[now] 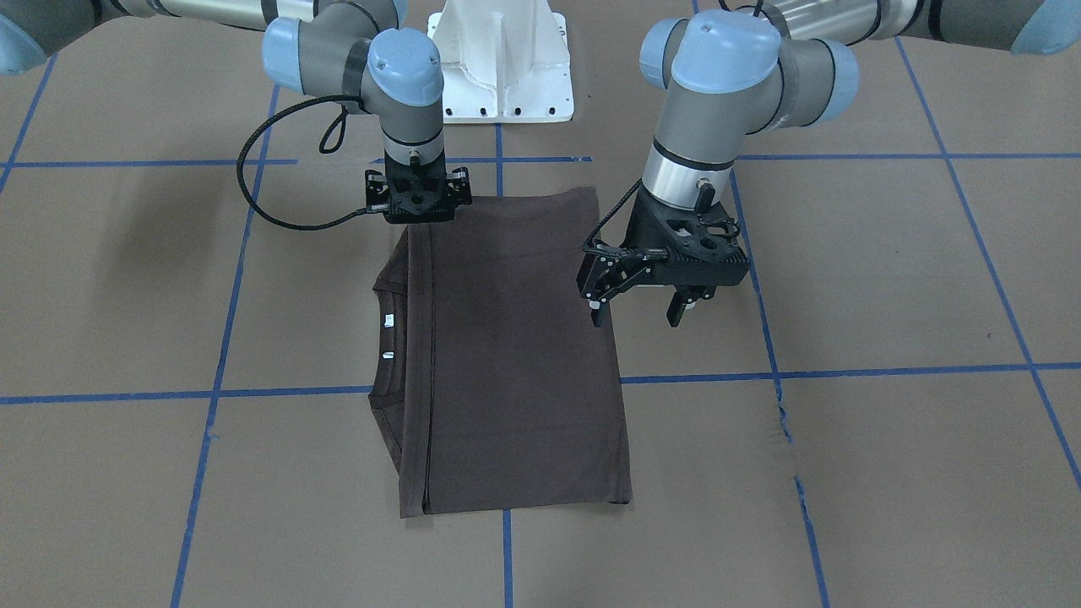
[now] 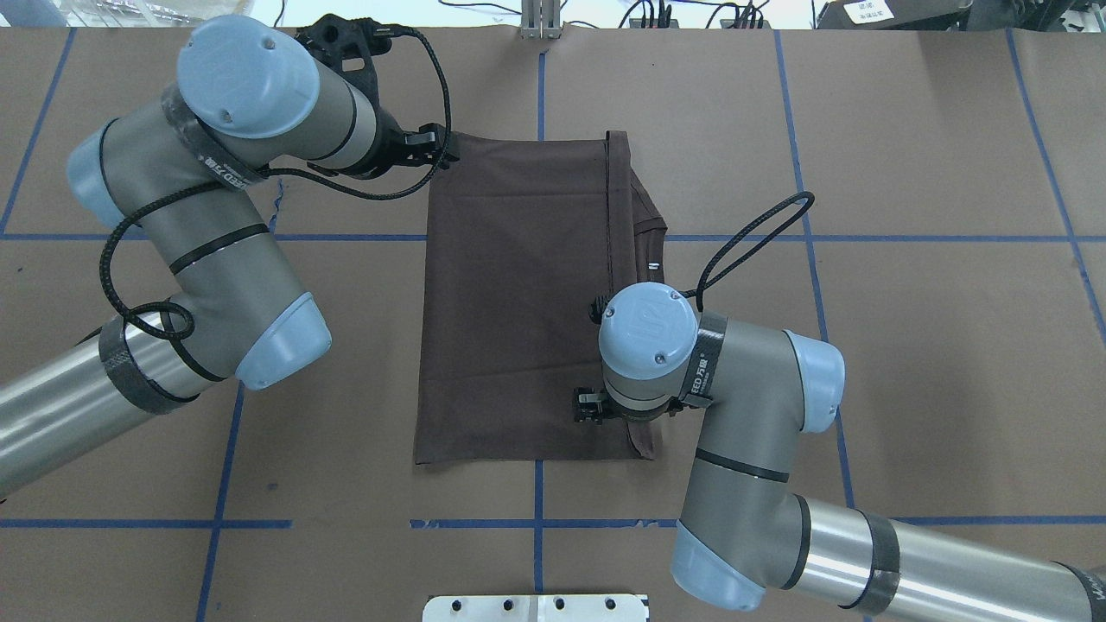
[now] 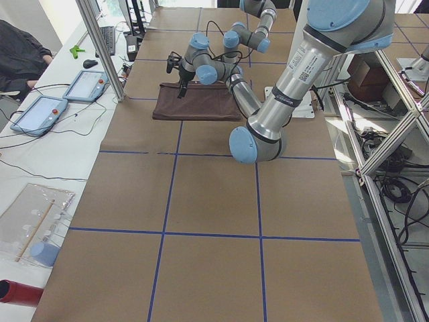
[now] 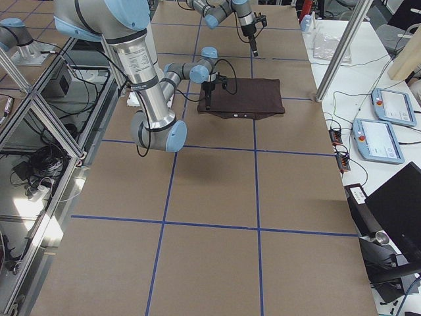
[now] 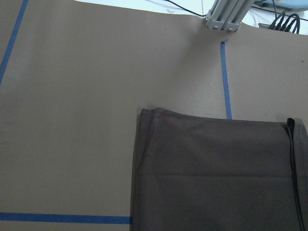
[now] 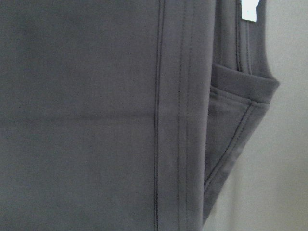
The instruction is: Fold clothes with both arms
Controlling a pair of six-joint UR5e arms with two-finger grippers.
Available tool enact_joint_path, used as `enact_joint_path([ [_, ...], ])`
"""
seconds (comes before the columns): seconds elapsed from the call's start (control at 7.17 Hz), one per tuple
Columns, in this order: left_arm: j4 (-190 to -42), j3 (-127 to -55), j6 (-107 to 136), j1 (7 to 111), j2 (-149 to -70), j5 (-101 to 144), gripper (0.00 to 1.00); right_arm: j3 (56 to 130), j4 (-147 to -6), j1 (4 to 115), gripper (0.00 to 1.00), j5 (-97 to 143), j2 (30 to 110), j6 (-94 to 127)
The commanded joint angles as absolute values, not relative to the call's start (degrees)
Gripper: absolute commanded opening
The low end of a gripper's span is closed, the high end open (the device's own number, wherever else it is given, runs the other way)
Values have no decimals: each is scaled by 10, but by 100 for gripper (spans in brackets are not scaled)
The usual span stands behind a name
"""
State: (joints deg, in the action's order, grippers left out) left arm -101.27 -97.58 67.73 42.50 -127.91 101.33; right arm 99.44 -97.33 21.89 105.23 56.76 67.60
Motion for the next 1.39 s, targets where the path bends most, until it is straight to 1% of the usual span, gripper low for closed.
enact_joint_path([
  [0.0, -1016, -969, 678, 425, -1275, 1013, 100, 990, -992, 213, 100, 1056, 569, 675],
  [1.26, -1020, -969, 679, 425, -1271, 1013, 100, 989, -998, 228, 100, 1063, 583, 664],
])
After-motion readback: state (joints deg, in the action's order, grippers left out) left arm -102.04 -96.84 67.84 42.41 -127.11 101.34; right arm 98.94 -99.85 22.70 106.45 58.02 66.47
